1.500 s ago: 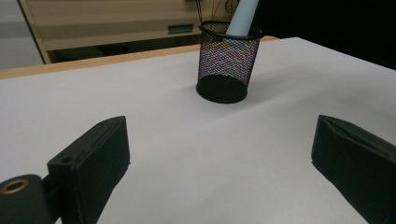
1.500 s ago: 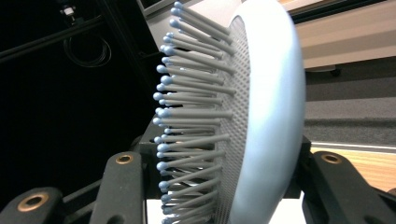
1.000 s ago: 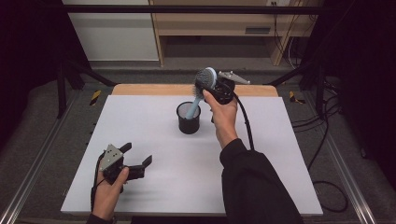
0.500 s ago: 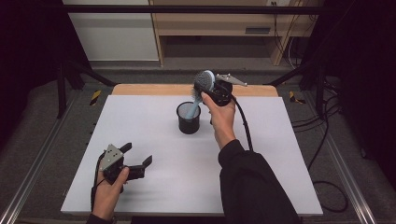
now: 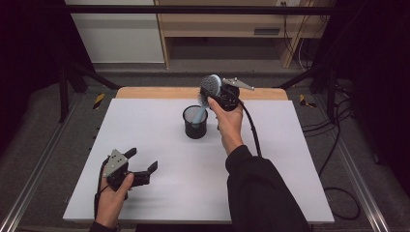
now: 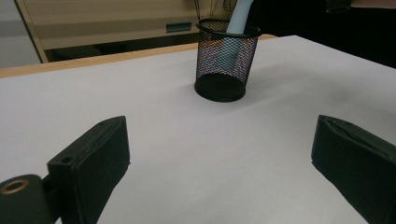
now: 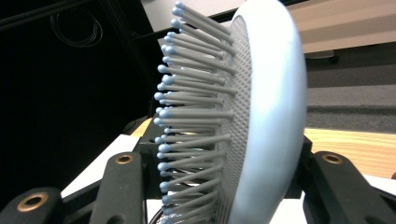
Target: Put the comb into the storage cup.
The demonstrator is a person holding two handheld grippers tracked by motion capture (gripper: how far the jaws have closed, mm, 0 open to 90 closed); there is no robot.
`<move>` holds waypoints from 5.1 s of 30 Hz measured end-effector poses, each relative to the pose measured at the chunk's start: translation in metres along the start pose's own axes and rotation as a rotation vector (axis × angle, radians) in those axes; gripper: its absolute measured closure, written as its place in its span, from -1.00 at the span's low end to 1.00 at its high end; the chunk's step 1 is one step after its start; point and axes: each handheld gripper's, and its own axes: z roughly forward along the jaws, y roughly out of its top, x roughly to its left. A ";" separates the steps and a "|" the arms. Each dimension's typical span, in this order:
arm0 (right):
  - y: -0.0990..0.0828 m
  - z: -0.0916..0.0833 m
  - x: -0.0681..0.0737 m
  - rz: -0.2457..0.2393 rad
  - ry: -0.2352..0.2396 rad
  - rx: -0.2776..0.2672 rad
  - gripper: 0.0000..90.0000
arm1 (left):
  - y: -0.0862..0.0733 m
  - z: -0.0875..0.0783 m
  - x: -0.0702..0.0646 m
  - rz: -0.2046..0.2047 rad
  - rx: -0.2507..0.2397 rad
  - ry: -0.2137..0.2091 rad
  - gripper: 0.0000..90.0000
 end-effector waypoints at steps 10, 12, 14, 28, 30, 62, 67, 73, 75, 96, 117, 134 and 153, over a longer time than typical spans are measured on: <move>-0.003 0.003 0.000 -0.003 -0.002 0.012 0.10 | 0.000 0.001 0.000 0.004 0.003 -0.004 -0.90; -0.004 0.004 0.000 -0.003 -0.003 0.017 0.10 | 0.000 0.000 0.000 0.003 0.002 -0.003 -0.90; -0.005 0.004 0.001 -0.008 -0.003 0.020 0.09 | 0.000 0.000 0.000 0.001 0.001 -0.003 -0.90; -0.010 0.009 0.006 -0.022 0.000 0.037 0.09 | 0.000 0.000 0.000 0.001 0.001 -0.002 -0.90; -0.011 0.010 0.007 -0.026 0.001 0.040 0.09 | 0.000 0.000 0.000 0.000 0.000 -0.003 -0.90; -0.019 0.014 0.003 0.002 0.006 0.051 0.09 | 0.000 0.000 0.000 0.003 0.006 -0.007 -0.90; -0.019 0.014 0.004 0.014 0.011 0.046 0.09 | 0.000 0.001 0.000 0.003 0.007 -0.007 -0.90; -0.020 0.015 0.004 0.020 0.014 0.046 0.09 | 0.000 0.000 0.000 0.004 0.007 -0.008 -0.90; -0.020 0.015 0.004 0.021 0.016 0.048 0.09 | 0.000 0.001 0.000 0.004 0.007 -0.008 -0.90; -0.023 0.015 0.002 0.036 0.015 0.040 0.08 | 0.000 0.001 -0.001 0.007 0.011 -0.012 -0.90; -0.022 0.015 0.000 0.029 0.002 0.054 0.01 | 0.000 0.002 -0.002 0.010 0.014 -0.019 -0.90; -0.023 0.012 -0.006 0.032 -0.010 0.061 -0.04 | 0.000 0.002 -0.002 0.010 0.013 -0.020 -0.91; -0.025 0.009 -0.012 0.043 -0.031 0.064 -0.09 | 0.000 0.002 -0.003 0.010 0.012 -0.024 -0.92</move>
